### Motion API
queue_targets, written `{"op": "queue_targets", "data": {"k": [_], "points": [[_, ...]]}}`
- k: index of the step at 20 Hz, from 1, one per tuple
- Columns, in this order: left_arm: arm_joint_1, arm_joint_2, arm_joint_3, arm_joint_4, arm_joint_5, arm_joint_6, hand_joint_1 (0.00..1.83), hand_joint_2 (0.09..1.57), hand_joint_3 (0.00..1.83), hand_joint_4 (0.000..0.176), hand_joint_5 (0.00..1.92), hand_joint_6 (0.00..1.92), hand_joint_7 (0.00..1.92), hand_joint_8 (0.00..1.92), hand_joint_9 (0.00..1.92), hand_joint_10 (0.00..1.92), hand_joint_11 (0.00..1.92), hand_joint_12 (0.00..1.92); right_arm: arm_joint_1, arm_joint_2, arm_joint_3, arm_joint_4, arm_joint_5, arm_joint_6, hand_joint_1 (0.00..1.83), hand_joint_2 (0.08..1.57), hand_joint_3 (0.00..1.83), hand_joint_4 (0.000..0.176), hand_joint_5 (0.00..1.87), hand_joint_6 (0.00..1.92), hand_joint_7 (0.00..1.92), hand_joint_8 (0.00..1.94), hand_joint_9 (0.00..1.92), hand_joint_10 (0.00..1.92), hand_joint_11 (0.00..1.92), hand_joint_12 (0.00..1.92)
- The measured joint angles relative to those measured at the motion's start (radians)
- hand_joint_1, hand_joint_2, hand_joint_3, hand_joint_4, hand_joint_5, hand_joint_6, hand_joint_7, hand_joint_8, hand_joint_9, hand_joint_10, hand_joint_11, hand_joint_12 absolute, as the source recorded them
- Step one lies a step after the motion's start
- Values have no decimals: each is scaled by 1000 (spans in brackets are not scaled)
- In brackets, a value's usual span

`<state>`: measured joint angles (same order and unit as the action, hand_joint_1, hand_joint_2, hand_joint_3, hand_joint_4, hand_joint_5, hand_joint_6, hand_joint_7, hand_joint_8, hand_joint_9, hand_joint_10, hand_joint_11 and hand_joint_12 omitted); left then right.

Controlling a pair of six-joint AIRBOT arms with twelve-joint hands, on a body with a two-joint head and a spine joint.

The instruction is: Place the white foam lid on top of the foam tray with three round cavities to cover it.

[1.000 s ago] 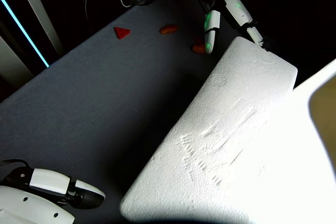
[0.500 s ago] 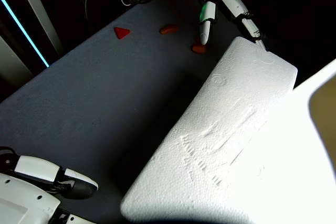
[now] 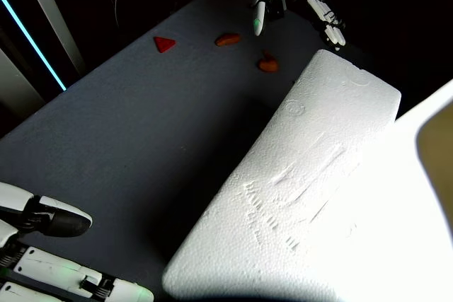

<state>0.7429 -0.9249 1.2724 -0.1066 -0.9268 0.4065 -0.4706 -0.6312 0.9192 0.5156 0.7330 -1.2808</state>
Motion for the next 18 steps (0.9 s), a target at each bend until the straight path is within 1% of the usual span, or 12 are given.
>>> {"op": "queue_targets", "data": {"k": [2, 3, 4, 6, 8, 9, 10, 12, 13, 16, 17, 18], "points": [[26, 24, -33, 12, -29, -4, 395, 1114, 0, 0, 0, 0, 0, 0, 0, 0, 0, 440, -29, 21, -29, -25, 23, 11, 480, 1231, 7, 0, 0, 0, 0, 0, 77, 36, 0, 1289], [50, 37, -54, 13, -46, -4, 389, 1129, 2, 3, 0, 0, 0, 0, 0, 0, 0, 423, -51, 27, -44, -42, 37, 30, 477, 1257, 2, 0, 0, 0, 0, 0, 11, 5, 0, 940], [66, 47, -71, 14, -65, -5, 372, 1145, 2, 10, 0, 0, 0, 0, 0, 0, 0, 338, -76, 32, -58, -66, 57, 51, 421, 1252, 0, 0, 0, 0, 0, 0, 26, 11, 0, 907], [84, 61, -92, 53, -93, -15, 345, 1154, 1, 9, 0, 0, 0, 0, 0, 0, 0, 200, -135, 42, -89, -120, 93, 111, 306, 1248, 0, 0, 0, 0, 25, 6, 121, 45, 0, 1169], [89, 70, -114, 64, -111, -19, 323, 1152, 0, 4, 0, 0, 0, 0, 0, 0, 0, 182, -194, 51, -103, -165, 137, 187, 314, 1279, 12, 0, 0, 0, 14, 0, 116, 42, 0, 1201], [95, 78, -127, 83, -124, -22, 291, 1152, 0, 12, 0, 0, 0, 0, 0, 0, 0, 86, -233, 57, -108, -198, 166, 236, 304, 1299, 7, 0, 0, 0, 2, 0, 92, 28, 0, 1044], [95, 81, -138, 112, -128, -32, 284, 1156, 1, 23, 0, 0, 0, 0, 0, 0, 0, 2, -260, 58, -111, -224, 190, 282, 313, 1340, 2, 0, 0, 0, 0, 0, 26, 13, 0, 676], [95, 81, -155, 161, -137, -52, 226, 1172, 7, 0, 0, 0, 0, 0, 0, 0, 0, 0, -272, 56, -119, -277, 212, 337, 302, 1382, 2, 0, 0, 0, 0, 0, 4, 2, 0, 538], [95, 81, -164, 190, -137, -66, 220, 1174, 8, 22, 0, 0, 0, 0, 0, 0, 0, 0, -272, 53, -121, -320, 220, 369, 281, 1385, 2, 0, 0, 0, 0, 0, 0, 0, 0, 330], [87, 80, -177, 248, -135, -97, 199, 1178, 8, 28, 0, 0, 0, 0, 0, 0, 0, 0, -272, 37, -125, -419, 229, 435, 354, 1437, 6, 0, 0, 0, 0, 0, 0, 0, 0, 31], [74, 78, -177, 283, -132, -115, 198, 1157, 0, 86, 0, 0, 0, 0, 0, 0, 0, 0, -272, 29, -125, -450, 228, 459, 408, 1438, 0, 0, 0, 0, 0, 0, 0, 0, 0, 0], [57, 66, -176, 308, -127, -137, 195, 1164, 1, 93, 0, 0, 0, 0, 0, 0, 0, 0, -267, 21, -125, -479, 224, 481, 330, 1435, 0, 0, 0, 0, 0, 0, 0, 0, 0, 0]]}}
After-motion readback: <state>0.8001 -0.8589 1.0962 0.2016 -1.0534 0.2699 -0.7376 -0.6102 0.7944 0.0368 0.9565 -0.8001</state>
